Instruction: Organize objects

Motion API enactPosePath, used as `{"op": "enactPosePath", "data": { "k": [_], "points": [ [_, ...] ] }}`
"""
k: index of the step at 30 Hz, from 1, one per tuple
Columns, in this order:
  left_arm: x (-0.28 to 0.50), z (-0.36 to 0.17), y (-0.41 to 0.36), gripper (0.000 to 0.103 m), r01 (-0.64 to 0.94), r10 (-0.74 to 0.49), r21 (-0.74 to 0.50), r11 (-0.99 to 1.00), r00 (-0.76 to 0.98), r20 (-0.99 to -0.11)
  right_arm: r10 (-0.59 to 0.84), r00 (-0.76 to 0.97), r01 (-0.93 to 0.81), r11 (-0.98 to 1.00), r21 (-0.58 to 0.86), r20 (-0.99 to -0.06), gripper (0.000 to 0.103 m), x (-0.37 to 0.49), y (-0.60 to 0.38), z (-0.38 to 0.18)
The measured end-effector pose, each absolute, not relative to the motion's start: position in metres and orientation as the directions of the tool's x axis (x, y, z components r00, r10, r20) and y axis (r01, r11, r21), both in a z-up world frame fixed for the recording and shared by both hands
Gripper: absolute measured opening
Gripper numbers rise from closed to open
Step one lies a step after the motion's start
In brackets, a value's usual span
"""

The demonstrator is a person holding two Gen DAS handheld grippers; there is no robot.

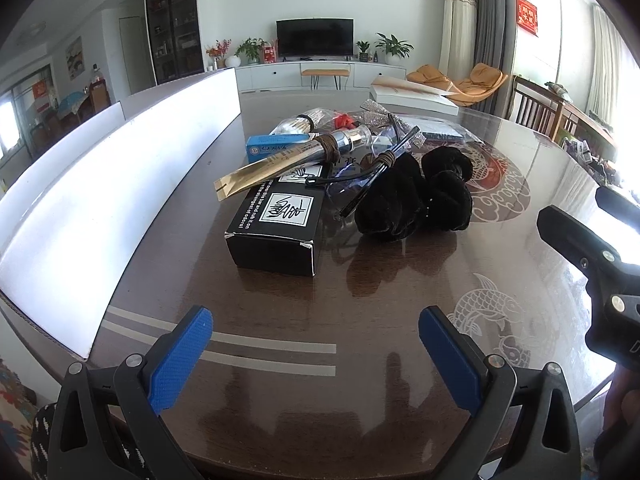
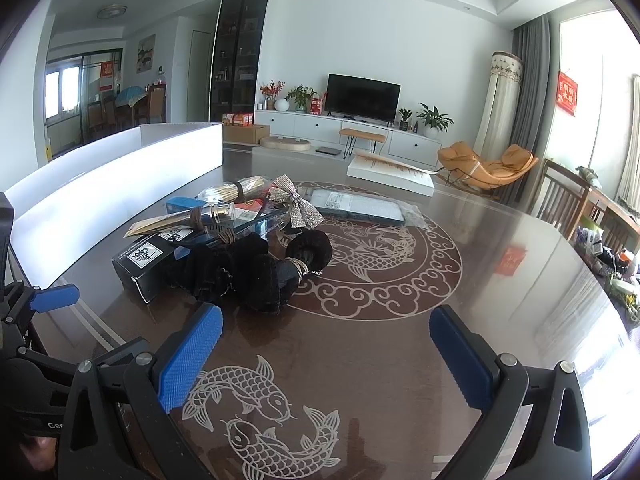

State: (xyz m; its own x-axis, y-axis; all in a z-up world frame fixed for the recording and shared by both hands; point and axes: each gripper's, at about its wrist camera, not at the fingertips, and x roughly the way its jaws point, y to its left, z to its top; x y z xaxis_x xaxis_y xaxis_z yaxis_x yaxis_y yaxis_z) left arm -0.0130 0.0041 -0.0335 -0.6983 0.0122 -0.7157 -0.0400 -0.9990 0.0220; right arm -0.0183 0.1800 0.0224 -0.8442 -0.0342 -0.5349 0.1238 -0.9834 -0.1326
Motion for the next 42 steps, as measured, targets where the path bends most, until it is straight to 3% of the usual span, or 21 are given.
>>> {"op": "enactPosePath", "data": {
  "k": [42],
  "points": [
    [-0.02,-0.055,-0.003,0.103,-0.018,0.007,0.005,-1.0,-0.611,-0.792,-0.016,-0.751,0.114,-0.988,-0.106,-0.66,0.103,-0.037,0.187,-0.009]
  ]
}}
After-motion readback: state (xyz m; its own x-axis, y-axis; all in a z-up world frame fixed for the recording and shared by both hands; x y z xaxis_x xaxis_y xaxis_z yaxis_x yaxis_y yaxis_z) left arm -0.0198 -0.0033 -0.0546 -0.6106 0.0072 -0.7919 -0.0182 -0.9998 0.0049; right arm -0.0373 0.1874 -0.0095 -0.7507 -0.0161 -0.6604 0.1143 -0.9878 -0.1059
